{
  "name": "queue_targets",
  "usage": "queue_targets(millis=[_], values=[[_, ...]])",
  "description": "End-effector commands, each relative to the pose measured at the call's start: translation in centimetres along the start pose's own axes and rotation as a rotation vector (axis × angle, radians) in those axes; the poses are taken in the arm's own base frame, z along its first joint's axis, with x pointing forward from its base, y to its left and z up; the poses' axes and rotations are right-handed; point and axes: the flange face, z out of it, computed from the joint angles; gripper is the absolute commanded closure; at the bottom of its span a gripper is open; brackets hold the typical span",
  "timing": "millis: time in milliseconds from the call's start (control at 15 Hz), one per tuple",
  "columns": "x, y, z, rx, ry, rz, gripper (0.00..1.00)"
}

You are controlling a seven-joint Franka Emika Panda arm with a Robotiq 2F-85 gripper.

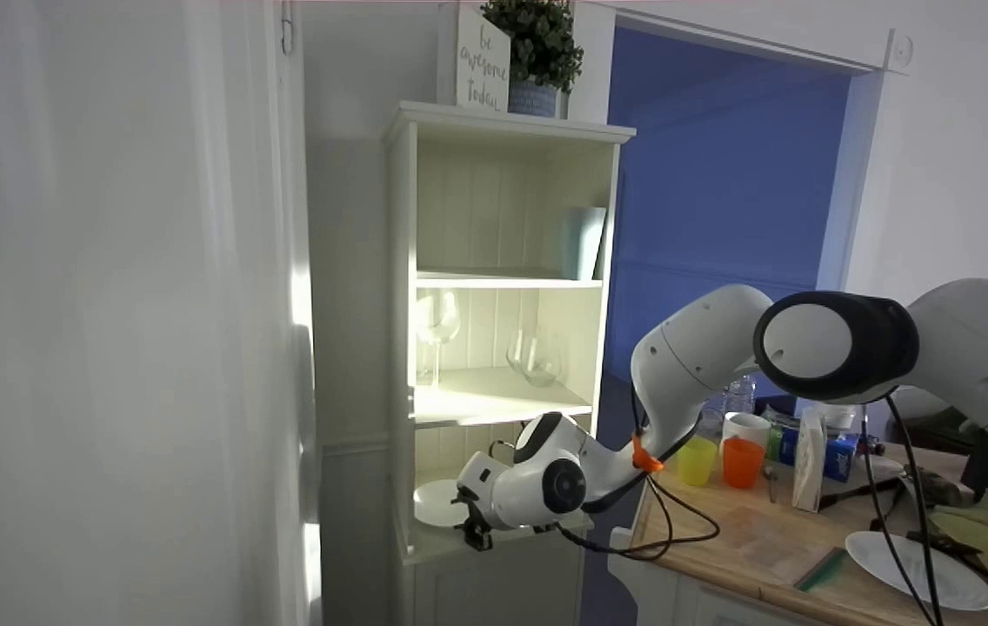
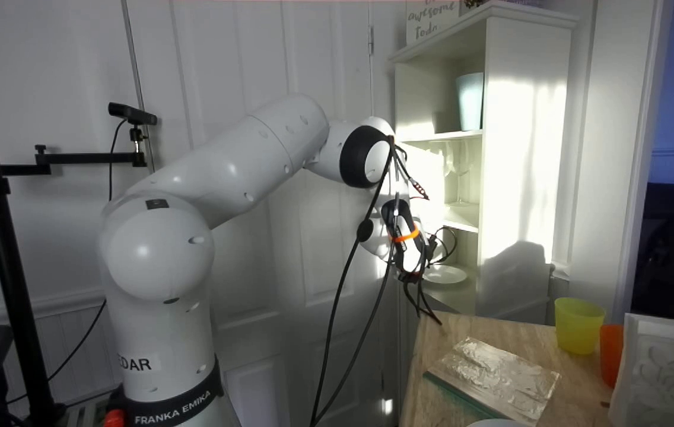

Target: Move the plate on the left to the cupboard bottom shelf

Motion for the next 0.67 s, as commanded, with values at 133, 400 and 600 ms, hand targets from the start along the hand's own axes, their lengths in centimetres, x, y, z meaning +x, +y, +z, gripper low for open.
queue_targets(millis=[133,400,600], values=[[-0.5,0.0,1.4,0.002,0.014,0.007,0.53],[0.2,-0.8,0.6,0.048,0.021,0.041,0.58],[0.6,-1.3,0.0,0.071,0.015,0.066,0.56]])
